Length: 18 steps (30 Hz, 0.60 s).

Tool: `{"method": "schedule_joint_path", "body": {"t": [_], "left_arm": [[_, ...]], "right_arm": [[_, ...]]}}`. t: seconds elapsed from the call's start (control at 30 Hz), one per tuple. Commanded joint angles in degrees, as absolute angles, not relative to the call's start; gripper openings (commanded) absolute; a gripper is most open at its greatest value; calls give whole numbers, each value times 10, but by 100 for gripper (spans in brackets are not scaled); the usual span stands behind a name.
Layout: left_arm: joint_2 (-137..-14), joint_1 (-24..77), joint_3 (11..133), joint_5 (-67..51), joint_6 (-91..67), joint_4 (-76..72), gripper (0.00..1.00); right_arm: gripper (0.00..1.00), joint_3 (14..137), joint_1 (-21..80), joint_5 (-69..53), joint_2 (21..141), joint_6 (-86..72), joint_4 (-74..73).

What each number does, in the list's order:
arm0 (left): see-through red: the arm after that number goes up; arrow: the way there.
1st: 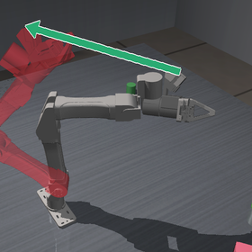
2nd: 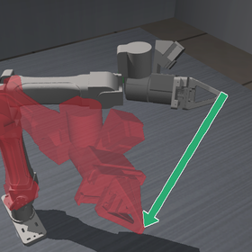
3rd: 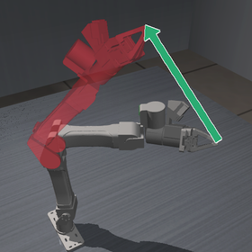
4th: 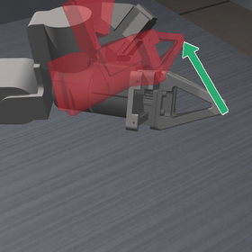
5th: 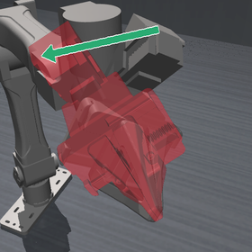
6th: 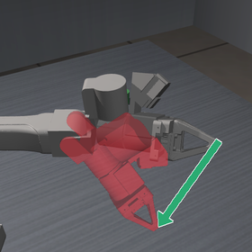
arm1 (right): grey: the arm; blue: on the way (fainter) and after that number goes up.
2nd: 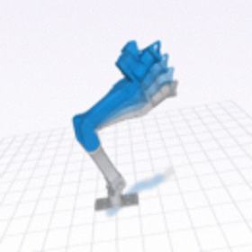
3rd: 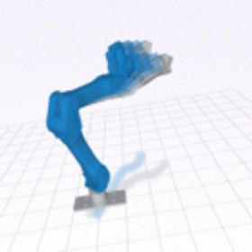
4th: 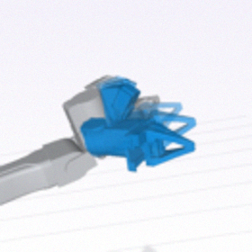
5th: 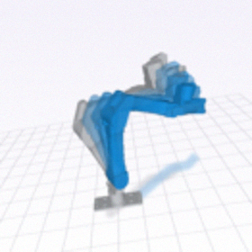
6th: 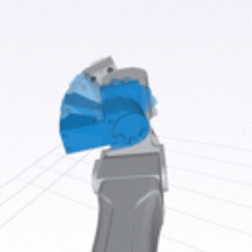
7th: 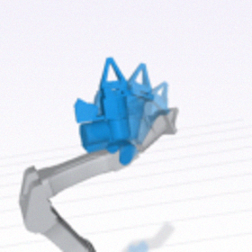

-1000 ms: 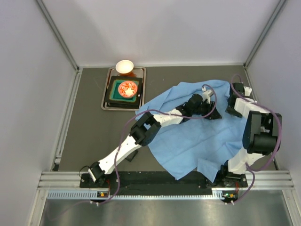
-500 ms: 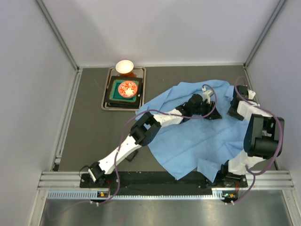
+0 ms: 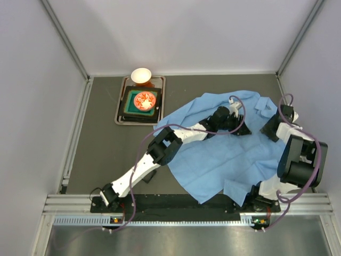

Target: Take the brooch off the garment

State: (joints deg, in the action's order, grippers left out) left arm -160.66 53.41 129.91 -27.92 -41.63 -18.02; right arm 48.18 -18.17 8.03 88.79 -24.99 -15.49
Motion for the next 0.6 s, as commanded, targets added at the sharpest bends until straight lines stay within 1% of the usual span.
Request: {"method": "schedule_joint_path", "body": {"t": [0.0,0.27,0.4,0.47,0.5,0.57], "left_arm": [[-1573,539,1296,-294,-410,-181,43],[-1574,539,1298,-297,-410,-181,43],[-1574,539,1298,-297,-411,-181,44],[-1574,539,1300,-297,-411,-181,44],[-1575,539,1300,-297,-411,-180,44],[-1575,539,1299,-298,-410,-180,44]], "right_arm": [[44,463,-190,13,838,-272,-81],[47,468,-208,6,825,-278,-89],[48,498,-192,-51,868,-229,-85],[49,534,-142,22,884,-199,-132],[50,542,-127,92,889,-172,-142],[51,560,-94,138,902,-149,-154]]}}
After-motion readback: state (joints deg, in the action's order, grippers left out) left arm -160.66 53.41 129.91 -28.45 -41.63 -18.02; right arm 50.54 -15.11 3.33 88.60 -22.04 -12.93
